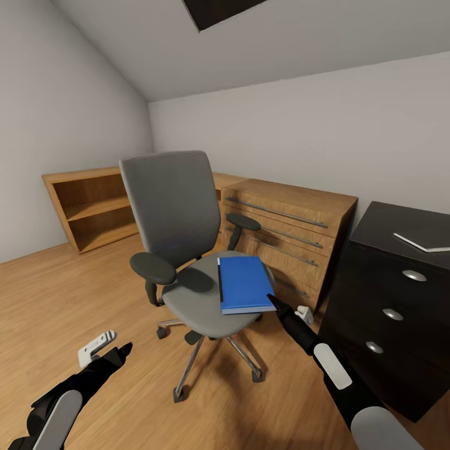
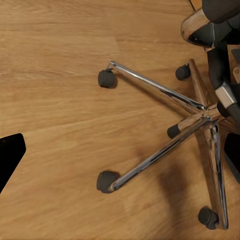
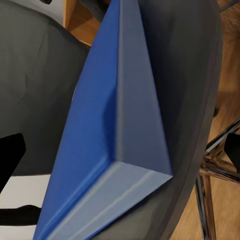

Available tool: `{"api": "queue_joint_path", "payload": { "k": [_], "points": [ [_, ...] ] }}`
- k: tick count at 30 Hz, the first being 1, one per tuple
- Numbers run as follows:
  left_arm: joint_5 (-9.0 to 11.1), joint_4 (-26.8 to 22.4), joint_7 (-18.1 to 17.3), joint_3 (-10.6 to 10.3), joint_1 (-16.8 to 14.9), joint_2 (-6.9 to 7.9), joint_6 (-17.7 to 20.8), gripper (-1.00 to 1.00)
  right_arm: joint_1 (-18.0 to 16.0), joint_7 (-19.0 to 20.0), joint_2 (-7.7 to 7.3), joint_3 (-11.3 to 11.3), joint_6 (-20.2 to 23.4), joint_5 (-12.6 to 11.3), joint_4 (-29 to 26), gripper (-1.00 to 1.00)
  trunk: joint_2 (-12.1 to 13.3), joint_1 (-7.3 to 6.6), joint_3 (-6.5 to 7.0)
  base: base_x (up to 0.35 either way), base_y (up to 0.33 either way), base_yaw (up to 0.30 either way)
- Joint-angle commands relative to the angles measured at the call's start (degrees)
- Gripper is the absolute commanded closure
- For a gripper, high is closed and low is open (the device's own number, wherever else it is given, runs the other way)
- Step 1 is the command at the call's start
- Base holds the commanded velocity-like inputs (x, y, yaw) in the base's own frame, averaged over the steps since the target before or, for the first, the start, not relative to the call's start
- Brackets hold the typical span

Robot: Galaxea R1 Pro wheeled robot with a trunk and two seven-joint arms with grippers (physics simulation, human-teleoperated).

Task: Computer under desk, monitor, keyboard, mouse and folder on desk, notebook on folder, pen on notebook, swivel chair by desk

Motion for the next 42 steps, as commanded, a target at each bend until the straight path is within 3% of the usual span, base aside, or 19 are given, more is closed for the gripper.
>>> {"api": "queue_joint_path", "payload": {
  "k": [1, 35, 36, 42],
  "points": [
    [0.6, -0.1, 0.5, 0.0, 0.0, 0.01, 0.1, -1.0, 0.0, 0.0, -0.05, 0.2, 0.2, -0.6, 0.0, -1.0, 0.0, -0.01, -0.06, 0.0, 0.0, 0.0],
    [0.7, 0.3, 0.5, 0.0, 0.0, 0.01, 0.1, -1.0, 0.0, -0.1, 0.74, 0.6, 0.1, -0.5, 0.1, -1.0, 0.0, -0.01, -0.06, 0.0, 0.0, 0.0],
    [0.6, 0.3, 0.5, 0.0, 0.0, 0.01, 0.1, -1.0, 0.0, 0.0, 0.74, 0.6, 0.1, -0.4, 0.1, 1.0, 0.0, -0.01, -0.06, 0.0, 0.0, 0.0],
    [0.7, 0.3, 0.5, 0.0, 0.0, 0.01, 0.1, -1.0, 0.0, 0.0, 0.74, 0.6, 0.1, -0.3, 0.1, 1.0, 0.0, -0.01, -0.06, 0.0, 0.0, 0.0]
  ]
}}
